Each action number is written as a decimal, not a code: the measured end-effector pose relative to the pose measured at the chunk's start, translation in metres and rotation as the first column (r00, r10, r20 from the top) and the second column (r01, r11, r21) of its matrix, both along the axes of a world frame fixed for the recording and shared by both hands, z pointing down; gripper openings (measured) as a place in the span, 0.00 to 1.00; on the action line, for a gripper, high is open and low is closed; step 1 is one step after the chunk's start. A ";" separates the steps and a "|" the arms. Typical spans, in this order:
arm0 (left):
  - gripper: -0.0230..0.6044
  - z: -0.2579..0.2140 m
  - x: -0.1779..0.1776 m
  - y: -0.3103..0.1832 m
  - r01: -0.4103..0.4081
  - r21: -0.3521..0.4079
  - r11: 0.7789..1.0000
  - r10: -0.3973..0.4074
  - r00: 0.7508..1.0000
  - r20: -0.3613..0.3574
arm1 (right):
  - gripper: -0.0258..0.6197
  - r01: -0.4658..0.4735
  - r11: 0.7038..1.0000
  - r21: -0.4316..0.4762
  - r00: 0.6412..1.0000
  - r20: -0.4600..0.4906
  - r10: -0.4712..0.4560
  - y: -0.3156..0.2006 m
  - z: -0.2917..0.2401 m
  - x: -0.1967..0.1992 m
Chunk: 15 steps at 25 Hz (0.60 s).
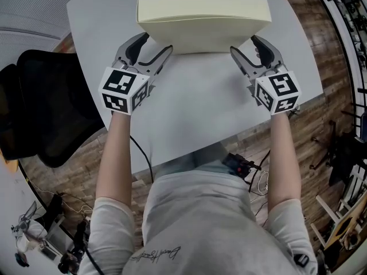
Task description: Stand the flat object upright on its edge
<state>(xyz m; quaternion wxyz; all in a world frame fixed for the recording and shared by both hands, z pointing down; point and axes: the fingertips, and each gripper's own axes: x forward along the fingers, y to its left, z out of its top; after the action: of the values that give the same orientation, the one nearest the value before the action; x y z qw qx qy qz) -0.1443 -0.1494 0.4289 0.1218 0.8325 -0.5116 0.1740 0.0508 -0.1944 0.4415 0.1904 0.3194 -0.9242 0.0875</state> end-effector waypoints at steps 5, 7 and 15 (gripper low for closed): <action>0.51 -0.013 0.002 0.010 0.005 0.014 1.000 -0.005 1.000 -0.021 | 0.48 -0.010 1.000 -0.010 1.000 0.013 0.010 0.011 -0.005 0.005; 0.51 -0.017 0.005 0.014 0.004 0.018 1.000 -0.003 1.000 -0.026 | 0.48 -0.006 1.000 -0.010 1.000 0.007 0.006 0.018 -0.007 0.005; 0.34 -0.018 0.010 0.029 0.015 0.021 1.000 -0.014 1.000 -0.018 | 0.30 0.020 1.000 0.020 0.996 -0.092 -0.018 0.044 -0.005 0.003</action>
<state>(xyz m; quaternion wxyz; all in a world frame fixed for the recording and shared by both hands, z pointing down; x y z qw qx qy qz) -0.1348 -0.1201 0.4113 0.1189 0.8315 -0.5184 0.1603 0.0536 -0.1502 0.4365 0.2302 0.3161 -0.9183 0.0615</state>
